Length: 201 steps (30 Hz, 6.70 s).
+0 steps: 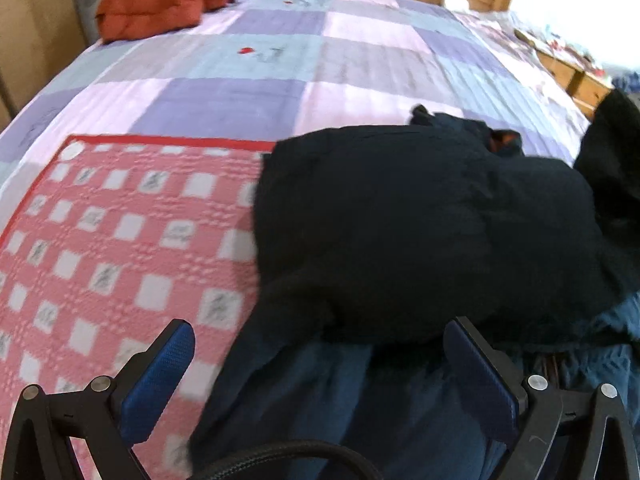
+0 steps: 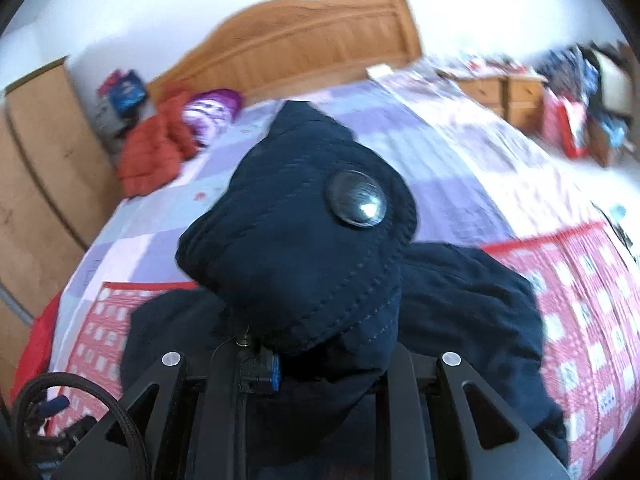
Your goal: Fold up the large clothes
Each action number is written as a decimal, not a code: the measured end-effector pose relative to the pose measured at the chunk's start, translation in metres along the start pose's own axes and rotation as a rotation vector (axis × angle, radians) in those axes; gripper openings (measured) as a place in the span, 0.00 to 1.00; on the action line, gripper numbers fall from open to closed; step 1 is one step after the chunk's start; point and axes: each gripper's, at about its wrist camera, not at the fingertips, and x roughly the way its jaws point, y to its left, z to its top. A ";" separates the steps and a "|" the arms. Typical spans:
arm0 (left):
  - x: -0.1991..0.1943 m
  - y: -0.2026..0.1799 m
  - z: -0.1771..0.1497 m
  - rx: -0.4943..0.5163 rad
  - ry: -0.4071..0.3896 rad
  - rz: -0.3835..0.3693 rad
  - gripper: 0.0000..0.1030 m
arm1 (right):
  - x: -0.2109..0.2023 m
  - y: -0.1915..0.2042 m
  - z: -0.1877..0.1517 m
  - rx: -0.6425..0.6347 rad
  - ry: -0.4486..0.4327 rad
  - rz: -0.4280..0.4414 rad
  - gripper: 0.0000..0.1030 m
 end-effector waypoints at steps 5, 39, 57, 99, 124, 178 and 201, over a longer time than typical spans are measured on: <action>0.032 -0.030 0.019 0.020 0.013 -0.004 1.00 | 0.012 -0.076 -0.019 0.132 0.046 0.001 0.22; 0.068 -0.056 0.040 0.102 0.046 -0.083 1.00 | -0.077 -0.124 -0.037 0.201 0.038 -0.176 0.86; 0.150 -0.027 0.075 -0.018 0.085 -0.060 1.00 | 0.067 -0.070 -0.050 -0.132 0.211 -0.069 0.75; 0.100 -0.007 0.068 0.079 -0.030 0.068 1.00 | 0.042 -0.103 -0.039 -0.182 0.142 -0.175 0.76; 0.084 -0.010 0.007 0.127 0.019 0.067 1.00 | -0.034 -0.065 -0.092 -0.331 0.043 -0.225 0.94; -0.287 0.107 -0.302 -0.090 0.095 0.246 1.00 | -0.495 -0.130 -0.342 -0.134 0.285 -0.402 0.93; -0.226 0.081 -0.413 -0.025 0.004 0.132 1.00 | -0.422 -0.096 -0.467 -0.337 0.177 -0.264 0.93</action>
